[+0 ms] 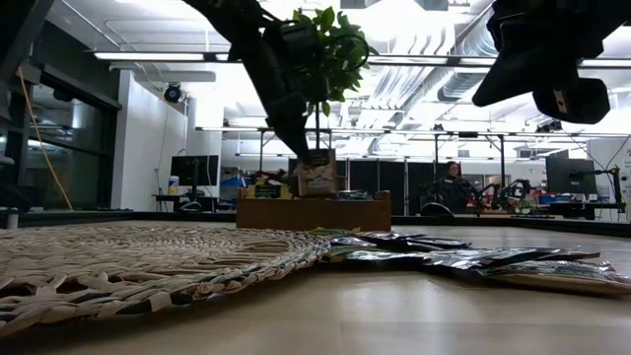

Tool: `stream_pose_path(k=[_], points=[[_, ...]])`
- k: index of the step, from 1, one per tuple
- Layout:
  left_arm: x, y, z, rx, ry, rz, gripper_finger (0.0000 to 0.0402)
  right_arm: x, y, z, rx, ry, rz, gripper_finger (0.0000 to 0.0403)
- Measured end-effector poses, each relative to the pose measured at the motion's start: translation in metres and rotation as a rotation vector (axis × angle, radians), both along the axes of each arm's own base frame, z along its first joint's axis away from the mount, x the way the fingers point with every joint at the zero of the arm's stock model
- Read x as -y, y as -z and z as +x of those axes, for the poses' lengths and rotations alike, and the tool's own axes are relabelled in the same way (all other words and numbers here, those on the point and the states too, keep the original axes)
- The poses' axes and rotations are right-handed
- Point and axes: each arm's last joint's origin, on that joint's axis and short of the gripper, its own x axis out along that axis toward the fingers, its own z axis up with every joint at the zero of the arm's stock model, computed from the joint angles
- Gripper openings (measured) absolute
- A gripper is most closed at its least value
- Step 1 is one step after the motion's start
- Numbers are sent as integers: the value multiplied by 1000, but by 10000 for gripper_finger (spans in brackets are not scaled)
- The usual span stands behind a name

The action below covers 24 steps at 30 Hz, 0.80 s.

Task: Pick & Place Tea
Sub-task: Put the brown tea bag into the middle section of the wooden organizer

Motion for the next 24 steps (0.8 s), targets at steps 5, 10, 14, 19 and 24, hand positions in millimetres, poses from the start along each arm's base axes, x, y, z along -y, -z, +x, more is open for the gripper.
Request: stream_pose_path(k=[5,10,14,19,24], points=[[-2,11,3,-32,-4,-6,0,2,0,1,0,6,-2,0],[-3,23,7,-68,-3,-20,0,1,0,1,0,6,-1,0],[-3,23,8,-53,-6,-15,0,2,0,1,0,6,0,0],[-4,23,7,-64,-21,1,0,2,0,1,1,9,-2,0],[-3,24,6,-87,-5,-3,0,2,0,1,3,13,-6,0]])
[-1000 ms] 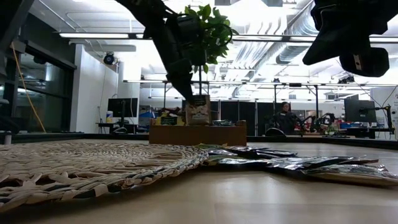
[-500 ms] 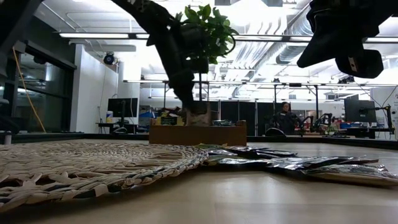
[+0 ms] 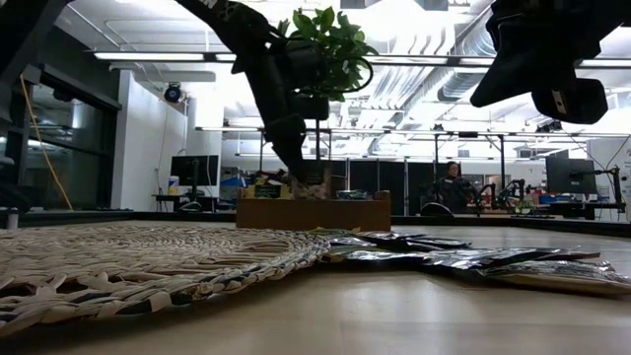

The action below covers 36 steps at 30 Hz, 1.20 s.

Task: Pick & Place Tea
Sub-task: Put the brown tea bag into the middle section of the wooden organizer, then put the yellow tea bag into the left section of the wooden organizer

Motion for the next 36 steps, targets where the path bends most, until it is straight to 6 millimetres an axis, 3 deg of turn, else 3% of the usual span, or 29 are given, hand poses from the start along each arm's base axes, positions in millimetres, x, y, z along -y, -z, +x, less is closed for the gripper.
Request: stream_pose_path(k=[15,26,29,32,36], points=[[0,0,1,10,8,4,7,0,0,0,1,3,2,0],[0,0,0,-8,32,11,111,0,0,0,2,8,7,3],[1,0,-3,-40,23,-9,123,0,0,2,15,7,-21,2],[2,-1,-4,-42,-19,-43,116,0,-1,10,57,-9,-78,1],[9,-3,-6,-25,-25,-165,69,7,8,32,79,-9,-133,1]])
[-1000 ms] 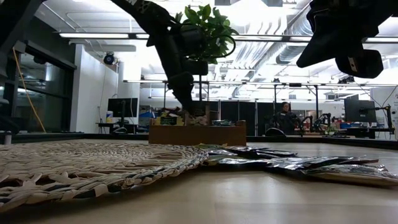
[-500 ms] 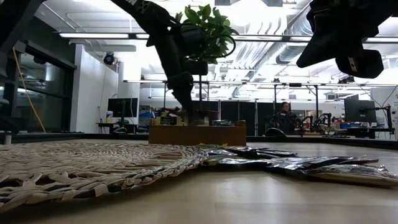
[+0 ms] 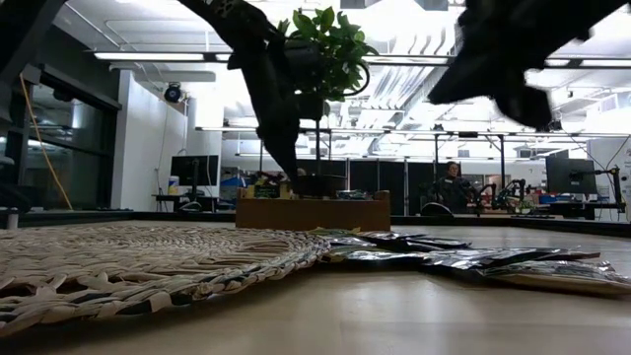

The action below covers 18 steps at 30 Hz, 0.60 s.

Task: Pick & Place Tea
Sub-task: Put the yellow tea bag into the left section of the wooden organizer

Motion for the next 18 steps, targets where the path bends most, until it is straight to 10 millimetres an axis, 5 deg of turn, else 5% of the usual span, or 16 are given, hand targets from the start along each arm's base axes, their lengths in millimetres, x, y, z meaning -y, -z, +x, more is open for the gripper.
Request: stream_pose_path(k=[4,9,15,18], points=[[17,0,6,4,38,-30,10,12,21,26,-16,14,-23,1],[40,2,8,-42,73,-49,2,27,46,52,-67,-10,-53,0],[68,-8,-2,4,87,-62,1,41,39,94,-283,-141,-213,0],[74,-7,-27,31,47,-99,1,49,33,108,-450,-163,-287,0]])
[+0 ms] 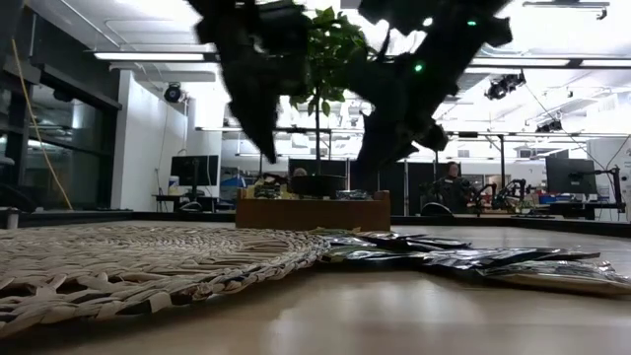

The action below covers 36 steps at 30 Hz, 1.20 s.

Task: Pick & Place Tea
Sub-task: Put the yellow tea bag into the left section of the wooden organizer

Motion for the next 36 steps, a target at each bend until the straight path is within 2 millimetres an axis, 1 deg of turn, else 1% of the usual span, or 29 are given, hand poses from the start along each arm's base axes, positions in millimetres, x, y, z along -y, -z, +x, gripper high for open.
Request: stream_pose_path(k=[2,3,5,7,8,9,12,16,18,22,25,29,32,36], points=[[0,1,-14,84,-30,-16,0,5,0,5,-67,6,-26,0],[0,3,-25,115,-52,-31,0,9,2,8,-83,1,-32,0],[4,9,-49,154,-112,-82,0,15,5,12,-82,-26,-21,0],[8,16,-64,234,-163,-96,0,23,8,13,-68,-33,-6,0],[11,22,-73,243,-186,-103,0,27,10,13,-58,-28,-2,0],[13,27,-81,251,-210,-115,0,31,12,12,-50,-17,-1,0],[20,35,-93,333,-275,-160,0,46,16,11,-43,4,17,0],[27,53,-103,346,-334,-215,0,62,18,11,-6,-11,46,0],[27,56,-103,386,-354,-242,0,68,18,11,-3,2,57,0],[28,67,-106,396,-411,-267,0,76,22,13,16,9,124,0],[27,68,-104,441,-421,-287,0,77,32,14,7,59,173,0],[27,70,-105,433,-434,-283,0,74,43,17,-1,113,217,0],[27,69,-105,437,-438,-277,0,72,45,20,27,131,226,0],[27,69,-105,440,-439,-276,0,73,49,20,19,161,214,0]])
